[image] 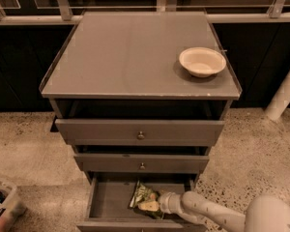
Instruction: Pick green jalapeno chip bag from bottom drawer and place on counter
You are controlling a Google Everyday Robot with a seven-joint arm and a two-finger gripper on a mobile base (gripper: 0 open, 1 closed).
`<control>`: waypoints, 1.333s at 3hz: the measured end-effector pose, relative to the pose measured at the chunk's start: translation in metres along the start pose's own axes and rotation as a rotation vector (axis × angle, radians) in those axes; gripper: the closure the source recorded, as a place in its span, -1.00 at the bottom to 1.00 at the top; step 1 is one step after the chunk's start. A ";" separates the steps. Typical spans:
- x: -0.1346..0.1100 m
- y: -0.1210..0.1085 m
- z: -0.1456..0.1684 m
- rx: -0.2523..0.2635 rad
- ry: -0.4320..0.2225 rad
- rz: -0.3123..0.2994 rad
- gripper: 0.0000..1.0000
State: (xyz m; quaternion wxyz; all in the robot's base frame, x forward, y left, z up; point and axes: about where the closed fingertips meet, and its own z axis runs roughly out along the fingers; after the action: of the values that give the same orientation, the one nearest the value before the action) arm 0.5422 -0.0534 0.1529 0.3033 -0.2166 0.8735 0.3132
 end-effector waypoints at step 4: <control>0.000 0.000 0.000 0.000 0.000 0.000 1.00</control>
Offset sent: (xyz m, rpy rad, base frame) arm 0.0000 0.0000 0.0000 0.0000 0.0000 0.0000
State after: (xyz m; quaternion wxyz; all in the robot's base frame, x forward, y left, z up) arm 0.5422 -0.0533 0.1529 0.3032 -0.2166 0.8735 0.3133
